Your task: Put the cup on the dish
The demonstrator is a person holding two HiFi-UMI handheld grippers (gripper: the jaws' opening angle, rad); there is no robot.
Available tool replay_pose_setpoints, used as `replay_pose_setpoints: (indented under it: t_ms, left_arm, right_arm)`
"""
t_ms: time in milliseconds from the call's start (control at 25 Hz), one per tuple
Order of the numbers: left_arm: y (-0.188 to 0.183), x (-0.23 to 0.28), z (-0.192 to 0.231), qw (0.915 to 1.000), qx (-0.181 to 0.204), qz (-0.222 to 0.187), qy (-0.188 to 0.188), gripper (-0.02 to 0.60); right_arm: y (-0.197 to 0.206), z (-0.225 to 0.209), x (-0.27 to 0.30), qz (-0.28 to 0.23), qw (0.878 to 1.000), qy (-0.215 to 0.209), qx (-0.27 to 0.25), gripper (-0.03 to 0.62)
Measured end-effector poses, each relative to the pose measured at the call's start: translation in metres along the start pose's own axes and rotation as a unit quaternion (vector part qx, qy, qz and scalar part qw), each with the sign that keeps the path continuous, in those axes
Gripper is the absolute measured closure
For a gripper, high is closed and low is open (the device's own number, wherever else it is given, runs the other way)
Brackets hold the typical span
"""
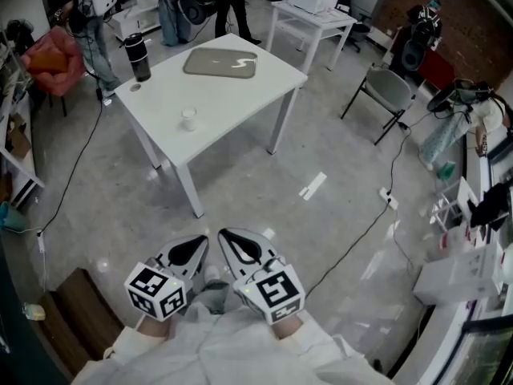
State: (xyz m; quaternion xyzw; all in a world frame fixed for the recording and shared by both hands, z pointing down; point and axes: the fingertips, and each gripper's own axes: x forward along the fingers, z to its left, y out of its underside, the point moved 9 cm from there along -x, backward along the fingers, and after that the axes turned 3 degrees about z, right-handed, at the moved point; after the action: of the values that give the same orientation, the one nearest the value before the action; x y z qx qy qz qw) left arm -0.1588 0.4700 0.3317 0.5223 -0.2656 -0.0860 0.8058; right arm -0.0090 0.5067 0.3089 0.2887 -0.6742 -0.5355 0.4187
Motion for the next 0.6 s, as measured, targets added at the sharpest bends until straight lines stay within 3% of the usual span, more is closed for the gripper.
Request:
replay_pose_setpoints:
  t_ms: [320,600]
  left_arm:
    - [-0.046,0.029,0.075,0.9994,0.023,0.011,0.024,0.574]
    - [-0.061,0.039,0.121,0.9995,0.012,0.016,0.023,0.574]
  right_arm:
    - [-0.031,-0.031,0.084,-0.017,1.000,0.010,0.006,0.580]
    - [-0.042,-0.044,0.127,-0.021,1.000,0.000,0.011,0.580]
